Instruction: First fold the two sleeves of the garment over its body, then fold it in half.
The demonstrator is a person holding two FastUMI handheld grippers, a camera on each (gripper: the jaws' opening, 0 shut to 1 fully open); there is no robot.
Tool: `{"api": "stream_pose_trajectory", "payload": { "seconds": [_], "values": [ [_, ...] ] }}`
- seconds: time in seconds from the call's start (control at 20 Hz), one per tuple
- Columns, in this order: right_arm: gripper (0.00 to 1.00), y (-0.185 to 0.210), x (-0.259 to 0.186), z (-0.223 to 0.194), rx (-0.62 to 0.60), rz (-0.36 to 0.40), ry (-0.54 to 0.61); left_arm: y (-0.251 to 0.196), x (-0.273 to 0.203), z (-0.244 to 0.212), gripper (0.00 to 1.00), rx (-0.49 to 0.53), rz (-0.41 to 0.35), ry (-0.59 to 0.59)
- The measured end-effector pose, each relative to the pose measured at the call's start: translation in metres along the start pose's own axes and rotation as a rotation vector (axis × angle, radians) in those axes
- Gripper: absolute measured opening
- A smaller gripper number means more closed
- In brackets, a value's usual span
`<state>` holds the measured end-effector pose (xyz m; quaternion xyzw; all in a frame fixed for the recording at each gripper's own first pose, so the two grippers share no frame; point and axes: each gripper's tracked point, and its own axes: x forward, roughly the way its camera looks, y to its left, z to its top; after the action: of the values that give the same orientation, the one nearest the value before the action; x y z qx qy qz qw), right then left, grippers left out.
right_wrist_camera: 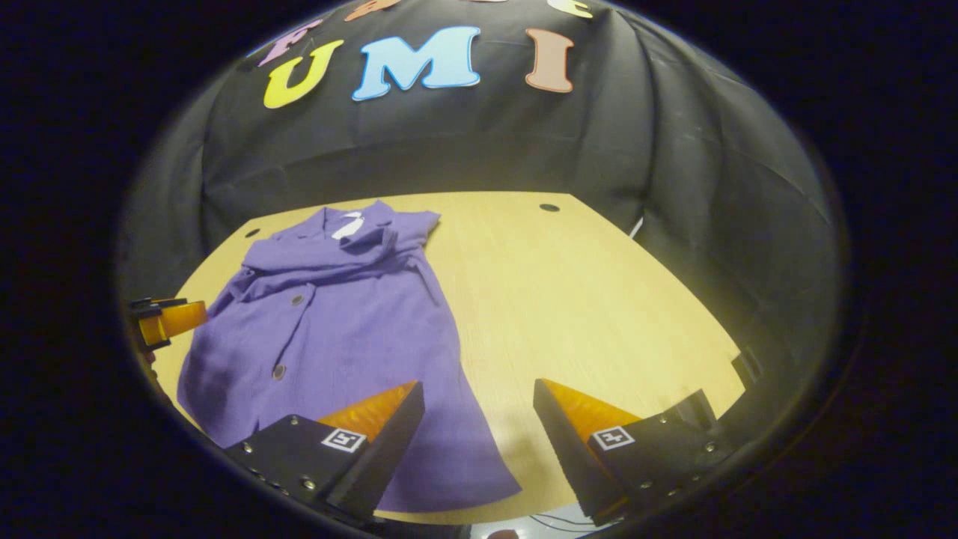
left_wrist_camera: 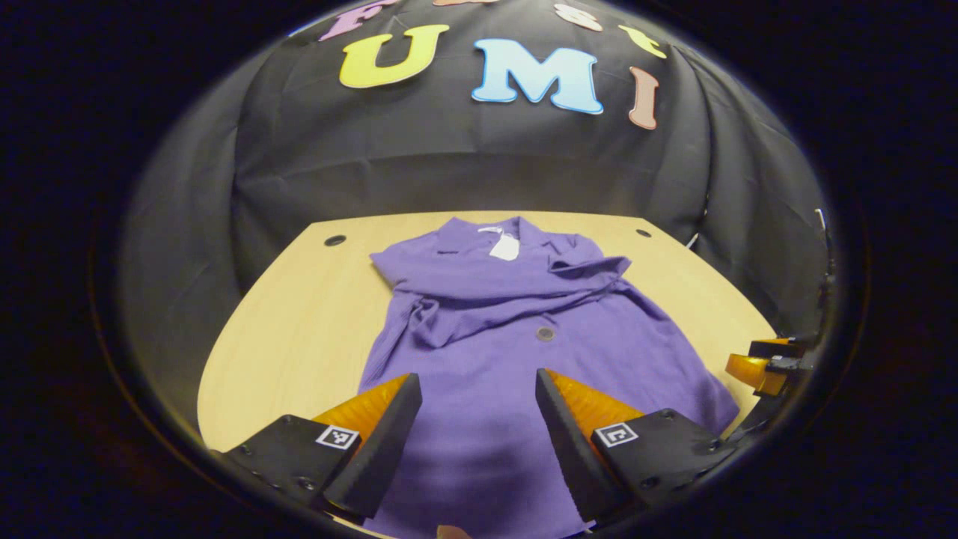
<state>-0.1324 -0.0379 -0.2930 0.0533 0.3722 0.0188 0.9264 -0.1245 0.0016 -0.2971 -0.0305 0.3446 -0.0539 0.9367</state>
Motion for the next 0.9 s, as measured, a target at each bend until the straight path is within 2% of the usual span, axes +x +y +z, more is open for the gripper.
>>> {"api": "stream_pose_trajectory", "payload": {
  "seconds": [0.2,0.5,0.7,0.9],
  "values": [
    [0.94,0.006,-0.009,-0.024,-0.043,-0.007,0.028,0.032,-0.020,-0.038,0.96,0.000,0.007,0.038],
    [0.94,0.016,-0.013,-0.043,-0.028,0.014,0.058,0.071,-0.046,-0.080,0.96,-0.009,0.024,0.094],
    [0.94,0.011,-0.004,-0.054,0.020,0.019,0.099,0.089,-0.063,-0.110,0.96,-0.014,0.043,0.137],
    [0.94,0.022,-0.003,-0.064,0.056,0.056,0.132,0.102,-0.072,-0.135,0.96,-0.067,0.060,0.166]
  ]
}}
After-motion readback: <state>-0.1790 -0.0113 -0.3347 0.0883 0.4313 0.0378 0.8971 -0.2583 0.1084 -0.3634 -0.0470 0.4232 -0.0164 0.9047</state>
